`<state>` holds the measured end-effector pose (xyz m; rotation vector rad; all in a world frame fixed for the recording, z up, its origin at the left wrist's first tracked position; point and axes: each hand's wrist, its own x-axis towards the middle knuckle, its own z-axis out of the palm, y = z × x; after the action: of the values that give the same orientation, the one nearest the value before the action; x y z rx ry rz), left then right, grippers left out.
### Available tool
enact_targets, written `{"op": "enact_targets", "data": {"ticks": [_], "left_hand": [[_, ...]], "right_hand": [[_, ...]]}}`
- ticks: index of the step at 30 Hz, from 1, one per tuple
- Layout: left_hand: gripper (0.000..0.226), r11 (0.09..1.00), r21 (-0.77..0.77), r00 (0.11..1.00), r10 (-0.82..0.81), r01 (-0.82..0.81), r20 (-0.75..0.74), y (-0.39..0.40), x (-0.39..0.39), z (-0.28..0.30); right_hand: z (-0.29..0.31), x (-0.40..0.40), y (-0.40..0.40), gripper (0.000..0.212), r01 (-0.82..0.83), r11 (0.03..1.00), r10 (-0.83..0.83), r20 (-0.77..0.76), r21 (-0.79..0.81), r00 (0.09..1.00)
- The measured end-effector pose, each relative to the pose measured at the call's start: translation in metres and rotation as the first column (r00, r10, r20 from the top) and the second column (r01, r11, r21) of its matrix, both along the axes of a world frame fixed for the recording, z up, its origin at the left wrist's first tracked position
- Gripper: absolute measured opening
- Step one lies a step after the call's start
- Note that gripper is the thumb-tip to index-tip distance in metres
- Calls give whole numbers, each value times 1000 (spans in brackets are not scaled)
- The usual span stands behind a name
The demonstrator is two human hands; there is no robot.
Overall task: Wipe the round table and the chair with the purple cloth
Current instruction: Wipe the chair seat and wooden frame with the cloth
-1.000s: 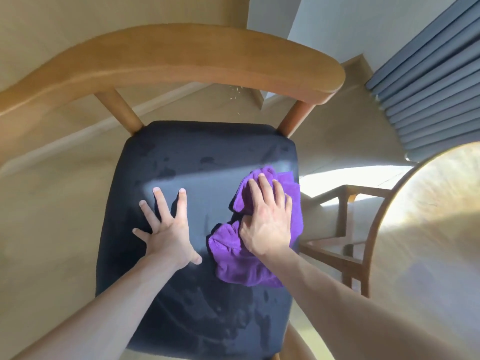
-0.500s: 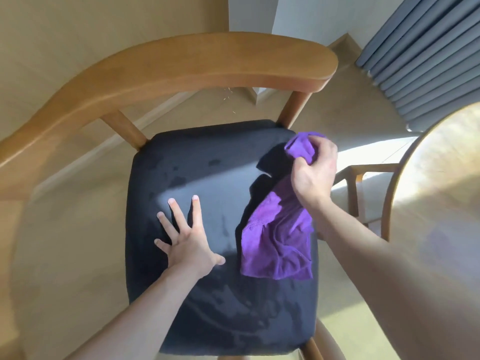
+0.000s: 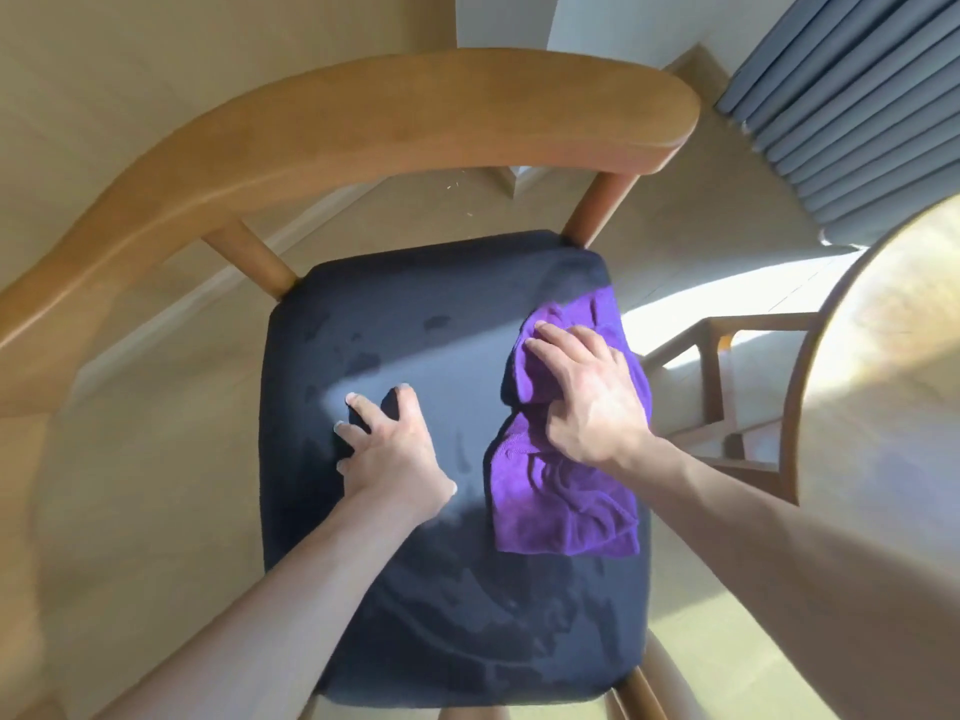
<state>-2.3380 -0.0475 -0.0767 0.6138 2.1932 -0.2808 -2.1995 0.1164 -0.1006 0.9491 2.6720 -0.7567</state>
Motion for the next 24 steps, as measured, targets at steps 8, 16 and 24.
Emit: {"op": "enact_targets", "data": {"ticks": [8,16,24], "left_hand": [[152,945,-4,945,-327,327,13,47,-29,-6],[148,942,-24,942,-335,335,7,46,-30,-6],[147,937,-32,938,-347,347,-6,46,-28,-3]], "right_hand": [[2,-30,54,53,826,456,-887,-241,-330,393],[-6,-40,6,65,522,852,-523,71,39,849],[30,-8,29,38,519,853,-522,-67,-56,851]]}}
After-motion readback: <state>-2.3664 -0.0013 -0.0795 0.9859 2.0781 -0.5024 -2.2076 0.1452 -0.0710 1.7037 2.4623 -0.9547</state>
